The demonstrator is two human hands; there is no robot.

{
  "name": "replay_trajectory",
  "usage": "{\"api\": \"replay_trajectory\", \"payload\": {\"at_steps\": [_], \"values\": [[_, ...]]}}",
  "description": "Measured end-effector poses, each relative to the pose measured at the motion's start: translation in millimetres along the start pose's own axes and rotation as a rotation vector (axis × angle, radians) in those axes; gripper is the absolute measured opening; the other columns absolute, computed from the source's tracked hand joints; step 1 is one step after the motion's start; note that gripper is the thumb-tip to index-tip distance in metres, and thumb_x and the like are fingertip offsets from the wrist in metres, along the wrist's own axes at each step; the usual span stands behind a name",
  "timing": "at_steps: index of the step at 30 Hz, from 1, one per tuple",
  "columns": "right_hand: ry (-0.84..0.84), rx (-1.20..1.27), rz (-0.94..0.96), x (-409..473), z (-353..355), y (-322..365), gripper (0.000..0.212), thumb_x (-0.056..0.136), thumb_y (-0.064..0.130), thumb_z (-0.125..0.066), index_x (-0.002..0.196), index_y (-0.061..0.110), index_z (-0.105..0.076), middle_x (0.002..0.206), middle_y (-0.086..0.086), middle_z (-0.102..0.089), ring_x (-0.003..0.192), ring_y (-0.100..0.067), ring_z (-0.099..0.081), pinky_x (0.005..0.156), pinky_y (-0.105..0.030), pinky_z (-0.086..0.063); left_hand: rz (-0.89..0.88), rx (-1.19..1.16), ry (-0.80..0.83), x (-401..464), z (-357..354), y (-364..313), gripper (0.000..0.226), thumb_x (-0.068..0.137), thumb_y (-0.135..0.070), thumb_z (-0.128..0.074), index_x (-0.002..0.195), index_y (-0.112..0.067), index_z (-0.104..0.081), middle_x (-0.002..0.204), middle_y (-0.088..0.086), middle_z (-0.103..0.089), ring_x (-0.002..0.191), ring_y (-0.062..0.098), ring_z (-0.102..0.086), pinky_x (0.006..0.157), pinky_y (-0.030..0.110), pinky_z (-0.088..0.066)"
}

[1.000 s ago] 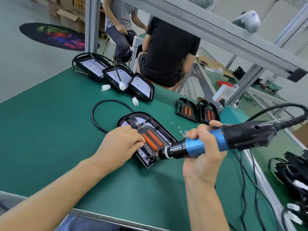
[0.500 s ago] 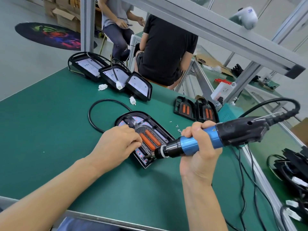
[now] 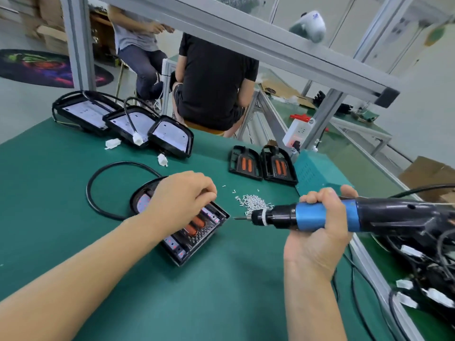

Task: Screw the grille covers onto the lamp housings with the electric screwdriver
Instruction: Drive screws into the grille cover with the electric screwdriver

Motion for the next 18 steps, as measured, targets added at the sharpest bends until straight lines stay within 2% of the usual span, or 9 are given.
{"api": "replay_trajectory", "payload": {"at_steps": [4,8,11,14,16,18], "values": [[-0.088,-0.126,0.047,20,13,-10,0.032,0.07,0.011,-0.068,0.097,0.023,-0.054,0.072,0.007,-0.056,0.068,-0.012,-0.057,0.07,-0.018,-0.049,0.005,0.14,0.193,43,-38,-23,0.016,0.092,-0.032,-0.054,0.095,-0.025,-0.068,0.099,-0.007,-0.067,0.097,0.017,-0.058,0.076,0.029,-0.043],[-0.103,-0.166,0.011,25,28,-28,0.031,0.07,0.011,-0.071,0.094,0.025,-0.058,0.072,0.008,-0.057,0.068,-0.011,-0.056,0.069,-0.015,-0.049,0.006,0.339,0.407,68,-78,-33,0.02,0.089,-0.014,-0.051,0.097,-0.015,-0.07,0.102,0.003,-0.069,0.094,0.026,-0.063,0.073,0.03,-0.048],[-0.113,-0.168,0.004,29,35,-33,0.031,0.068,0.01,-0.072,0.092,0.025,-0.059,0.071,0.007,-0.057,0.068,-0.011,-0.056,0.067,-0.016,-0.05,0.0,0.436,0.519,78,-97,-33,0.021,0.084,-0.003,-0.047,0.083,-0.012,-0.065,0.089,0.004,-0.067,0.076,0.027,-0.056,0.061,0.028,-0.043],[-0.129,-0.172,-0.013,32,40,-34,0.032,0.068,0.01,-0.072,0.091,0.026,-0.059,0.071,0.005,-0.056,0.068,-0.012,-0.057,0.068,-0.018,-0.05,-0.046,0.536,0.544,82,-107,-32,0.029,0.081,0.001,-0.047,0.059,-0.017,-0.039,0.062,0.0,-0.044,0.066,0.027,-0.043,0.047,0.026,-0.026],[-0.125,-0.191,-0.015,34,40,-33,0.031,0.069,0.008,-0.071,0.091,0.025,-0.058,0.07,0.005,-0.056,0.067,-0.012,-0.055,0.068,-0.017,-0.049,-0.062,0.572,0.56,81,-113,-30,0.029,0.08,0.001,-0.048,0.06,-0.017,-0.036,0.062,0.001,-0.042,0.067,0.027,-0.043,0.046,0.027,-0.024],[-0.113,-0.197,-0.024,35,38,-34,0.031,0.07,0.007,-0.07,0.091,0.025,-0.058,0.07,0.006,-0.056,0.067,-0.012,-0.055,0.067,-0.017,-0.049,-0.063,0.587,0.584,80,-116,-28,0.022,0.081,0.0,-0.049,0.066,-0.016,-0.043,0.071,0.003,-0.052,0.069,0.027,-0.046,0.05,0.027,-0.028]]}}
Point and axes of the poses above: each hand's wrist, its own x-axis towards the middle knuckle, its own z-axis out of the back of the hand, y = z × x, the point moved 4 cm from there along x, towards the middle knuckle
